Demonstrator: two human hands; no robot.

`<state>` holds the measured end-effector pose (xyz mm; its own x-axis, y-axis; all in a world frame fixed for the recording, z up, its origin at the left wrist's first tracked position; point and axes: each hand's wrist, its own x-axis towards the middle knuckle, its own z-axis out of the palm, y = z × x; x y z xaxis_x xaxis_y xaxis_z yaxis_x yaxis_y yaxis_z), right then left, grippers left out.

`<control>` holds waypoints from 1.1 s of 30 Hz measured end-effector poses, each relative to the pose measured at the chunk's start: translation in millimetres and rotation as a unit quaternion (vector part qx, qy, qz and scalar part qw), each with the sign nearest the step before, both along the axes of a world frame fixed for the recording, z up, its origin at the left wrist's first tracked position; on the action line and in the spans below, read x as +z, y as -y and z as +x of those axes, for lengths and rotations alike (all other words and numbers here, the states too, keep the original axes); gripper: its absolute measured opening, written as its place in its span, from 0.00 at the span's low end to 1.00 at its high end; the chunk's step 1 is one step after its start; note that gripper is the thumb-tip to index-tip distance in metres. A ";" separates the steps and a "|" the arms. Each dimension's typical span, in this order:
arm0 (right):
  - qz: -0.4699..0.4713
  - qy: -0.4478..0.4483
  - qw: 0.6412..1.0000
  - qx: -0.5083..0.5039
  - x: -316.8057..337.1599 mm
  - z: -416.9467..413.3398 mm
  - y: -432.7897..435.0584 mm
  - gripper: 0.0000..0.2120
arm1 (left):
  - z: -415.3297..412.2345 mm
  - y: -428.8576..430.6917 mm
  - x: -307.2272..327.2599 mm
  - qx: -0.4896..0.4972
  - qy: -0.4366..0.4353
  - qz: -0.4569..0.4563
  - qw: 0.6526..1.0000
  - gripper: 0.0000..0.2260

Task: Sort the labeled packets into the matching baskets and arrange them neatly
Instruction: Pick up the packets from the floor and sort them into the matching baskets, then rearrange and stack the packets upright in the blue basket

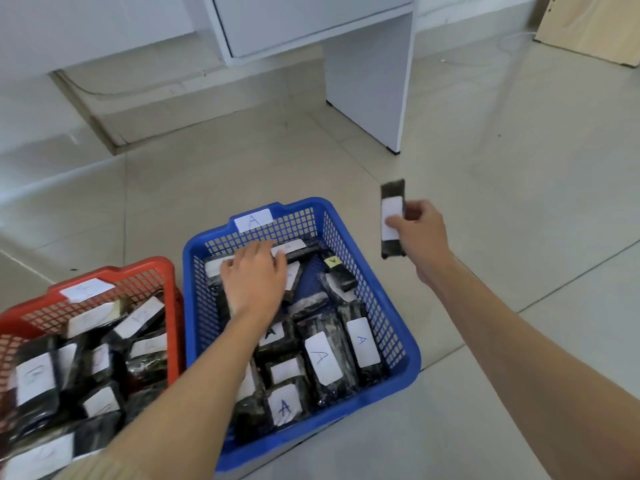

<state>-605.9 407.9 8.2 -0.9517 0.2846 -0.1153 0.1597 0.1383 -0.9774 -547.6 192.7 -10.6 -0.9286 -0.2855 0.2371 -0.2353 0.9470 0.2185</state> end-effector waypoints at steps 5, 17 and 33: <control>0.001 0.044 0.984 0.172 8.9 32.0 88.1 0.11 | 39.4 79.4 0.1 0.052 0.036 -0.054 0.997 0.21; 0.231 0.176 0.900 0.324 -8.8 57.0 164.0 0.14 | 63.5 104.3 -24.2 0.045 0.050 0.095 0.993 0.23; 0.298 0.213 0.853 0.372 -1.9 45.0 174.5 0.20 | 66.5 96.6 -17.1 0.054 0.056 0.105 0.991 0.23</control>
